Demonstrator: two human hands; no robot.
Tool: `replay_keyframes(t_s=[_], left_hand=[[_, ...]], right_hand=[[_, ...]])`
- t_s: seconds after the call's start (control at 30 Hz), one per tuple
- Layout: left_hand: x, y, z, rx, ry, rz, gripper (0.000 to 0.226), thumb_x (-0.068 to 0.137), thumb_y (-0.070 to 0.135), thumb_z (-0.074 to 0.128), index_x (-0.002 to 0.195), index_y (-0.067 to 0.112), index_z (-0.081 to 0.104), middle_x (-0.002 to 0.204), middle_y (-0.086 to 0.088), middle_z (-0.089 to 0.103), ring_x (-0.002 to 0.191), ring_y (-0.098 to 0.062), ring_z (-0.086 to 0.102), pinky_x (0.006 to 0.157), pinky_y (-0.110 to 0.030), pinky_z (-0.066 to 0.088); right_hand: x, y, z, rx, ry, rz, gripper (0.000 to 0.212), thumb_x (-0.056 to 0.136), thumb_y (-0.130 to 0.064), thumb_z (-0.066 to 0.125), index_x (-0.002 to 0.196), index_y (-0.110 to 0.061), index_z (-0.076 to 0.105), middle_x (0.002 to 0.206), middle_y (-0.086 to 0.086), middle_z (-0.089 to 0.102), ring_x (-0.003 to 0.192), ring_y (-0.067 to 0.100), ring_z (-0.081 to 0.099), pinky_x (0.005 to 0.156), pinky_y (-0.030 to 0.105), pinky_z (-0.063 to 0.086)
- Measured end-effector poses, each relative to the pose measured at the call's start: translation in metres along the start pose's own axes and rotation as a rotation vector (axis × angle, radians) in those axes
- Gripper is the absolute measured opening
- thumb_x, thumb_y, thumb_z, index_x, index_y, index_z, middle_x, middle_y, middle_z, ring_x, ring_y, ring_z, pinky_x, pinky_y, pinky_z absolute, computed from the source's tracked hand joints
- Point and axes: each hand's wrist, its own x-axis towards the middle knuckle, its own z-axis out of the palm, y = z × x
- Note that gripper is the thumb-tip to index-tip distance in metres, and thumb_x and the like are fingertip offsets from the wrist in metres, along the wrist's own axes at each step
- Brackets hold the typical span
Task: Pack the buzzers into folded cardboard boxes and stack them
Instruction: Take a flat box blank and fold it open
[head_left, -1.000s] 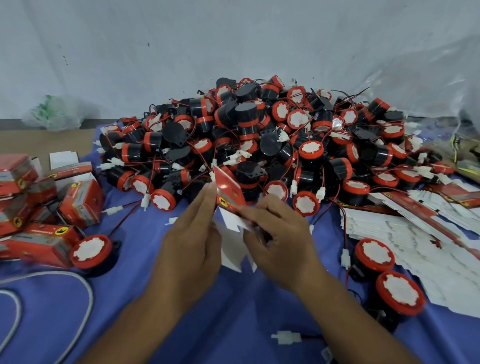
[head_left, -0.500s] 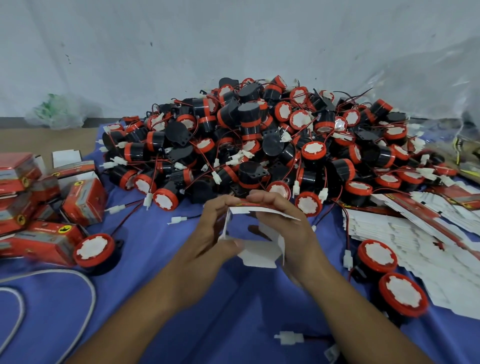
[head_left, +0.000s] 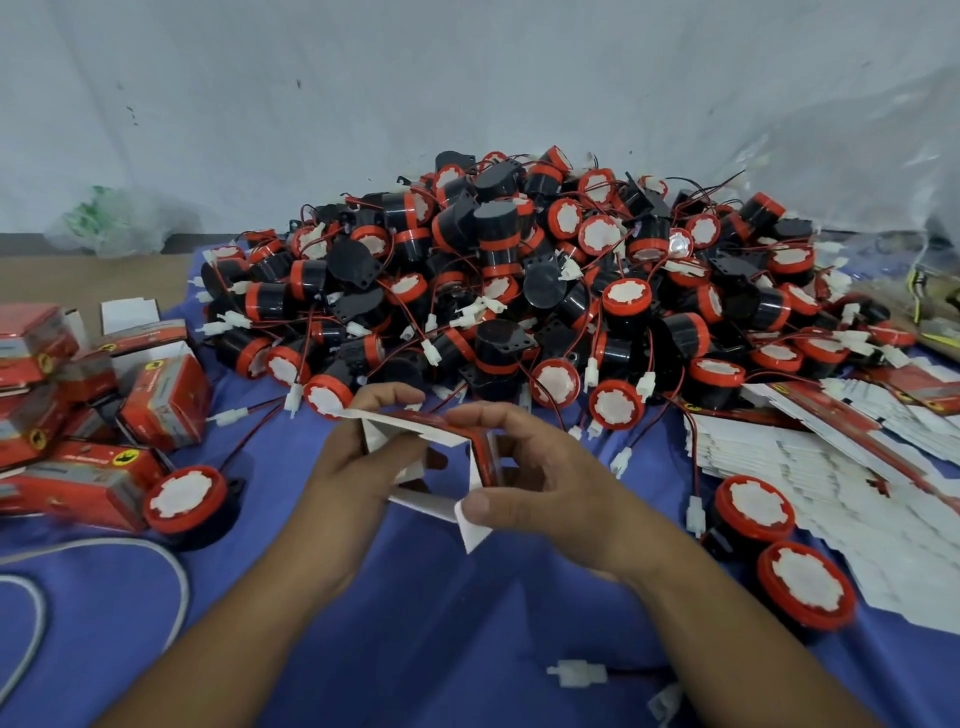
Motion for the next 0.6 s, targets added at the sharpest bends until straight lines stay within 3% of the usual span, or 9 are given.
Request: replay_keyframes(t_s=[0.07,0.17,0.23,0.33,0.4,0.5,0.6], left_hand=[[-0.002,0.001,0.002,0.035,-0.032,0.007,0.024,0.081,0.031,0.065,0.105,0.030,0.065,0.094,-0.014,0.066,0.088,-0.031,0.063,0.086,-0.054,0.049],[-0.004,0.003,0.007,0.099,-0.056,0.026,0.037,0.070,0.052,0.068,0.105,0.038,0.064,0.094,-0.009,0.065,0.089,-0.032,0.064,0.082,-0.051,0.051],[-0.005,0.004,0.009,0.116,-0.085,0.022,0.039,0.068,0.055,0.066,0.106,0.046,0.062,0.090,-0.004,0.067,0.088,-0.029,0.065,0.079,-0.049,0.052],[-0.007,0.004,0.010,0.185,-0.183,0.042,0.044,0.079,0.044,0.069,0.119,0.049,0.051,0.087,-0.001,0.070,0.086,-0.025,0.068,0.079,-0.048,0.053],[-0.009,0.000,0.012,0.239,-0.270,0.040,0.057,0.085,0.033,0.066,0.134,0.043,0.040,0.101,-0.004,0.070,0.093,-0.029,0.069,0.083,-0.050,0.054],[-0.011,-0.011,0.016,0.383,-0.322,0.057,0.072,0.087,0.041,0.067,0.148,0.034,0.031,0.141,0.005,0.052,0.125,-0.017,0.056,0.100,-0.044,0.049],[-0.015,-0.008,0.014,0.241,-0.344,-0.013,0.070,0.079,0.058,0.068,0.142,0.046,0.039,0.148,0.014,0.047,0.138,-0.012,0.043,0.109,-0.040,0.041]], right_hand=[[0.000,0.001,-0.003,0.057,0.010,-0.004,0.060,0.070,-0.042,0.086,0.125,-0.044,0.060,0.116,0.001,0.066,0.098,0.016,0.066,0.088,0.033,0.056],[-0.001,0.001,-0.005,0.193,-0.054,0.004,0.058,0.072,-0.033,0.086,0.123,-0.045,0.062,0.108,-0.011,0.068,0.100,0.009,0.064,0.086,0.027,0.055],[-0.001,0.001,-0.003,0.234,-0.066,-0.014,0.057,0.073,-0.030,0.085,0.123,-0.044,0.062,0.109,-0.015,0.068,0.102,0.006,0.064,0.086,0.024,0.053],[0.000,0.002,-0.002,0.358,-0.018,-0.062,0.055,0.075,-0.023,0.086,0.125,-0.030,0.065,0.114,0.009,0.066,0.104,0.023,0.066,0.091,0.037,0.055],[0.001,0.000,-0.001,0.381,0.065,-0.078,0.045,0.076,-0.019,0.082,0.118,-0.026,0.069,0.109,0.020,0.063,0.100,0.032,0.066,0.090,0.047,0.056],[0.001,-0.001,0.000,0.328,0.208,-0.093,0.025,0.084,-0.015,0.067,0.103,-0.029,0.074,0.097,0.006,0.072,0.085,0.015,0.068,0.074,0.025,0.054],[0.002,-0.001,0.004,0.286,0.283,-0.130,0.031,0.088,-0.009,0.055,0.097,-0.031,0.075,0.100,0.000,0.074,0.096,0.016,0.071,0.079,0.027,0.054]])
